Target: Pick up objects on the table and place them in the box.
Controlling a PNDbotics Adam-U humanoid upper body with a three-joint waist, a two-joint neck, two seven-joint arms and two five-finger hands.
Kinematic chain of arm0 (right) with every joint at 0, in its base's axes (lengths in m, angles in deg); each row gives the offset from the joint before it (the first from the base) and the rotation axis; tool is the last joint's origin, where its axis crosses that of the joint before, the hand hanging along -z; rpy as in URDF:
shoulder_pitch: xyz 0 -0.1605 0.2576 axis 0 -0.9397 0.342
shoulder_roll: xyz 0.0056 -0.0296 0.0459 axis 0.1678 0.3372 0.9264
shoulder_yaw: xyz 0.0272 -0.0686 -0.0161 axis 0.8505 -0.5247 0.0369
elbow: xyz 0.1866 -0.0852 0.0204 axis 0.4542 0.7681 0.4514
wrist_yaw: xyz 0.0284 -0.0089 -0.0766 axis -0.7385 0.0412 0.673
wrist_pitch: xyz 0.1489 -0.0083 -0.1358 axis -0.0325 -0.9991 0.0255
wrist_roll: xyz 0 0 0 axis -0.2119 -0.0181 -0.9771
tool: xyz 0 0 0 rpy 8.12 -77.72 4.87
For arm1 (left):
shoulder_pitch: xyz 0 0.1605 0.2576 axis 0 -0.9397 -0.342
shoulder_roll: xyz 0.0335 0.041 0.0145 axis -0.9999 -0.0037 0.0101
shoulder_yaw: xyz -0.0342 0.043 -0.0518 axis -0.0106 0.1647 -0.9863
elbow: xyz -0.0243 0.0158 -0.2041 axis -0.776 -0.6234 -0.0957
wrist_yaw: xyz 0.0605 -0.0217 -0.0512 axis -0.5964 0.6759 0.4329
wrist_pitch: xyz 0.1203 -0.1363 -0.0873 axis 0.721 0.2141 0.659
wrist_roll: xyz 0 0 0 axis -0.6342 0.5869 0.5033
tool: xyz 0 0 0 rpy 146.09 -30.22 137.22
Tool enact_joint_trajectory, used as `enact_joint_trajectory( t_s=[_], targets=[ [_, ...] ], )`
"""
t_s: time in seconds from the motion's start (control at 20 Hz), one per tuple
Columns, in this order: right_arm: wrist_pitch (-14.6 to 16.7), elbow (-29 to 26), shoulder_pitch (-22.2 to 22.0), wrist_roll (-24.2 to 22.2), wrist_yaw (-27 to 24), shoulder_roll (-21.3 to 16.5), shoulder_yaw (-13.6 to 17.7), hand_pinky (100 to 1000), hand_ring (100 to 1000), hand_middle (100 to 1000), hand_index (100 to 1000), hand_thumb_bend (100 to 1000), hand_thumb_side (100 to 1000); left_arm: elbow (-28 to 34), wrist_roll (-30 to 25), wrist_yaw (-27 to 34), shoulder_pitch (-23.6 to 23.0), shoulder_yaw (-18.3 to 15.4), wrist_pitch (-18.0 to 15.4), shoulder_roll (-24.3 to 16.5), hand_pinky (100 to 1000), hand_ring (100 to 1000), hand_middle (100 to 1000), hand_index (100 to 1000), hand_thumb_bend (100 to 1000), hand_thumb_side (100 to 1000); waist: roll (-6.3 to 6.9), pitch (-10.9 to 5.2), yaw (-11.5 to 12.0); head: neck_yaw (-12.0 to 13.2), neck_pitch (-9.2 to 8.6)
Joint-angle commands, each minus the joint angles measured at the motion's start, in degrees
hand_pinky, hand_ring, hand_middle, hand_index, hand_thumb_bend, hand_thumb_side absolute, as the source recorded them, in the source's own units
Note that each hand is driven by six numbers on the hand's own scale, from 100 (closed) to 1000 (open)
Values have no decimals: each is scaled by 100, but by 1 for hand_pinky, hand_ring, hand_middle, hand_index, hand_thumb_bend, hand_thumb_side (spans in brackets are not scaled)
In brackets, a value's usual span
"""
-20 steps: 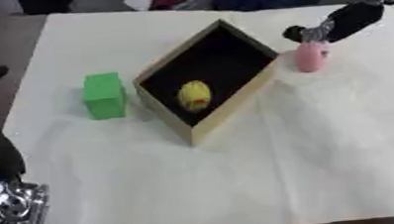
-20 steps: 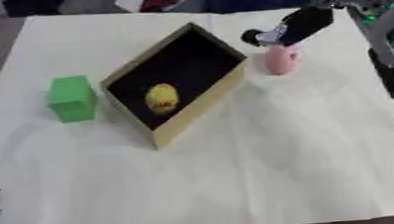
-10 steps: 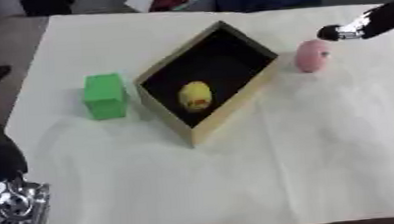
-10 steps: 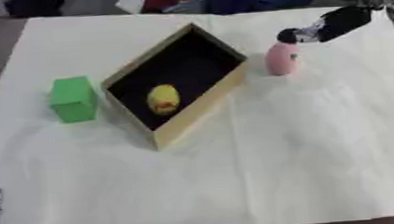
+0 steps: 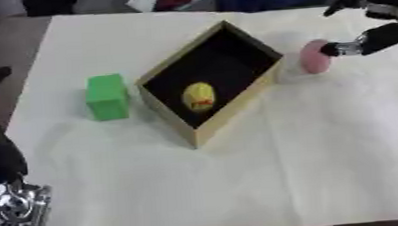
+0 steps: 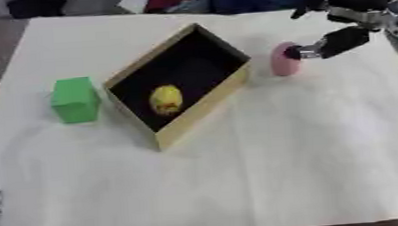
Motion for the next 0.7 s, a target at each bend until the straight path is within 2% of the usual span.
enact_joint_trajectory(
  t_s=[0.05, 0.2, 0.3, 0.35, 0.6, 0.7],
  targets=[
    [38, 195, 182, 209, 334, 7, 66, 925, 922, 839, 903, 524, 951, 102, -29, -7, 45, -14, -1, -65, 752, 617, 635, 820, 224, 1000, 7, -107, 9, -12, -59],
    [20, 429, 209, 438, 686, 103, 90, 921, 921, 837, 901, 518, 959, 102, -40, -5, 53, -8, 0, -62, 752, 617, 636, 820, 222, 1000, 7, -96, 29, -21, -67],
    [3, 573, 214, 602, 885, 159, 122, 919, 915, 830, 901, 504, 929, 102, -45, -5, 55, -9, 4, -59, 752, 617, 636, 820, 221, 1000, 10, -88, 40, -26, -69],
    [-3, 631, 214, 677, 962, 185, 140, 916, 909, 822, 901, 487, 878, 102, -49, -5, 58, -7, 5, -58, 752, 617, 636, 820, 221, 1000, 12, -85, 44, -27, -68],
    [3, 832, 218, 911, 1180, 276, 198, 919, 895, 805, 896, 461, 757, 102, -75, -2, 68, -1, -2, -54, 753, 618, 637, 820, 221, 1000, 19, -82, 57, -46, -77],
    [-17, 879, 217, 973, 1216, 296, 221, 916, 892, 801, 894, 460, 737, 102, -81, -1, 70, 0, -3, -54, 753, 618, 637, 820, 221, 1000, 22, -83, 59, -49, -81]
  ],
)
